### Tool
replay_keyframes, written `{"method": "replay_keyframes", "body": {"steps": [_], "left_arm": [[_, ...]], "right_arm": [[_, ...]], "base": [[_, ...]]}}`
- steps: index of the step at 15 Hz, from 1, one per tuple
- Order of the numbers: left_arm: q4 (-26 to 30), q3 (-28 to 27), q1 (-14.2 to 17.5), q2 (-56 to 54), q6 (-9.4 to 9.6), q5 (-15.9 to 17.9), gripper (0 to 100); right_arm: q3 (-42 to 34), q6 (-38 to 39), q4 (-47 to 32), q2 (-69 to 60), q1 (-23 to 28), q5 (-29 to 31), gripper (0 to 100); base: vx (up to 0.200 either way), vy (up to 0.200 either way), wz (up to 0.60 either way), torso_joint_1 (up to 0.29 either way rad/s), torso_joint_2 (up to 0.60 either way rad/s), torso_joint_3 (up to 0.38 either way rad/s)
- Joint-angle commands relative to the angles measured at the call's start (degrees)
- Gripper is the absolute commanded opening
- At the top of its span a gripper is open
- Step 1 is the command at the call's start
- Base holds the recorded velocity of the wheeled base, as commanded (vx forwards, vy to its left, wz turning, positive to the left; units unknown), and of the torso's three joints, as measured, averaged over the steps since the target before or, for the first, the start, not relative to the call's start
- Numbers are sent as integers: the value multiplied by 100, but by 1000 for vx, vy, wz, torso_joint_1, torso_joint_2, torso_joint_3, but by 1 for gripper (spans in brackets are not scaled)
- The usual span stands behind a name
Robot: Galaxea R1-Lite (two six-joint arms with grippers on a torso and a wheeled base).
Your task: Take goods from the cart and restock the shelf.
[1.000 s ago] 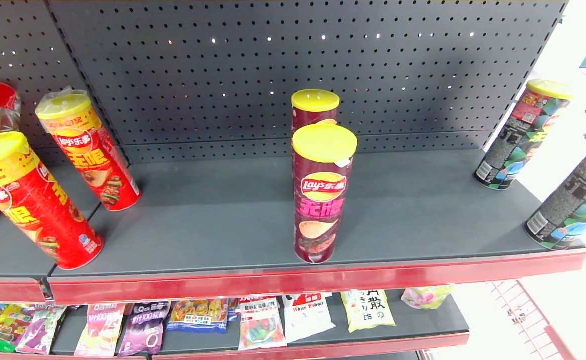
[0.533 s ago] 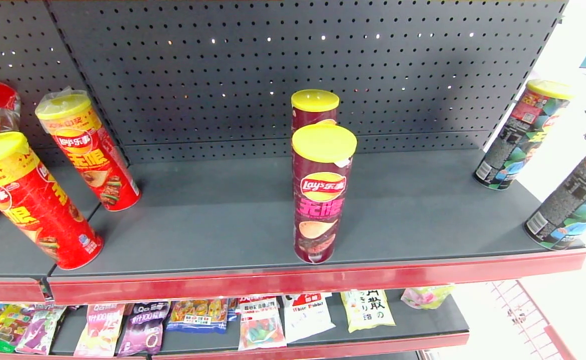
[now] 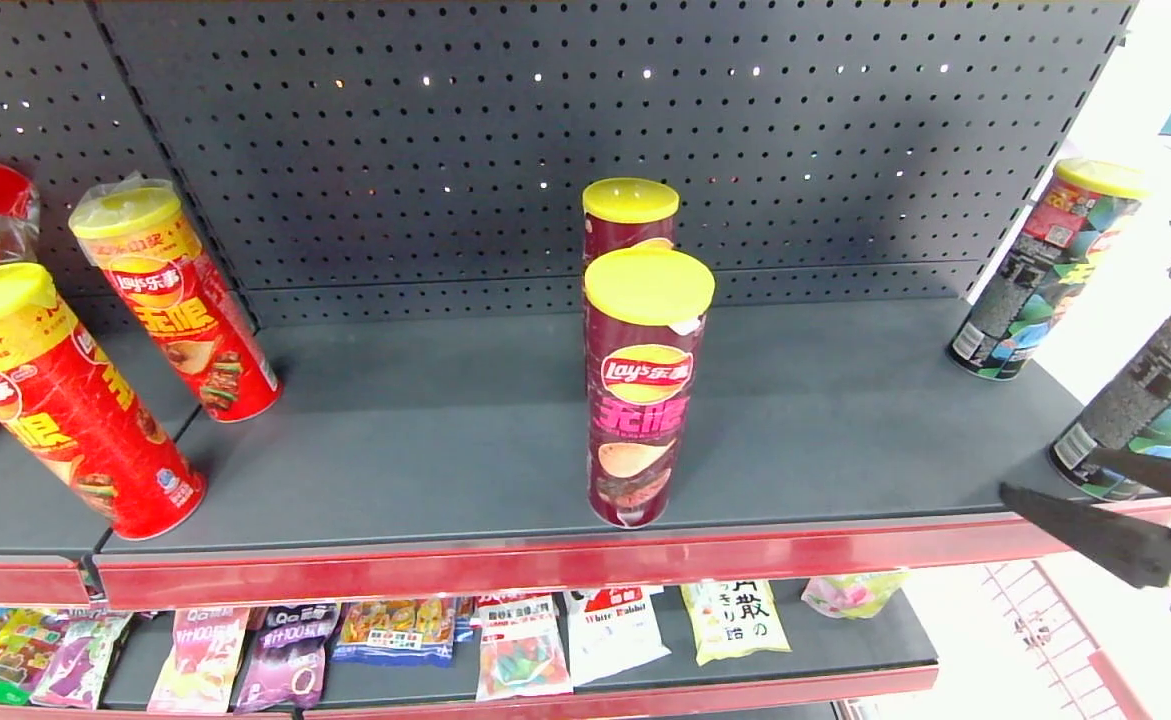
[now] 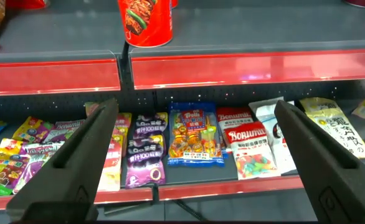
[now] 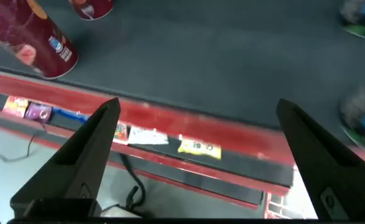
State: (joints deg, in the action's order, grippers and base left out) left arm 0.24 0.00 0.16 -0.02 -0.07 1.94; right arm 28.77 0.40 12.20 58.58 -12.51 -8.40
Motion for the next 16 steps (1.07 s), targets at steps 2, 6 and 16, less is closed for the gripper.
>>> {"method": "replay_keyframes", "body": {"steps": [2, 6, 16], "left_arm": [[2, 0, 2, 2, -1, 0, 100], [2, 0, 2, 2, -1, 0, 100], [2, 0, 2, 2, -1, 0, 100]], "right_arm": [[577, -14, 511, 1938, -1026, 277, 100], [1307, -14, 652, 2773, -1702, 1218, 100], [1605, -172, 792, 3415, -2282, 1438, 100]], "base": [[0, 0, 0, 0, 0, 0], [0, 0, 0, 0, 0, 0], [0, 0, 0, 0, 0, 0]]}}
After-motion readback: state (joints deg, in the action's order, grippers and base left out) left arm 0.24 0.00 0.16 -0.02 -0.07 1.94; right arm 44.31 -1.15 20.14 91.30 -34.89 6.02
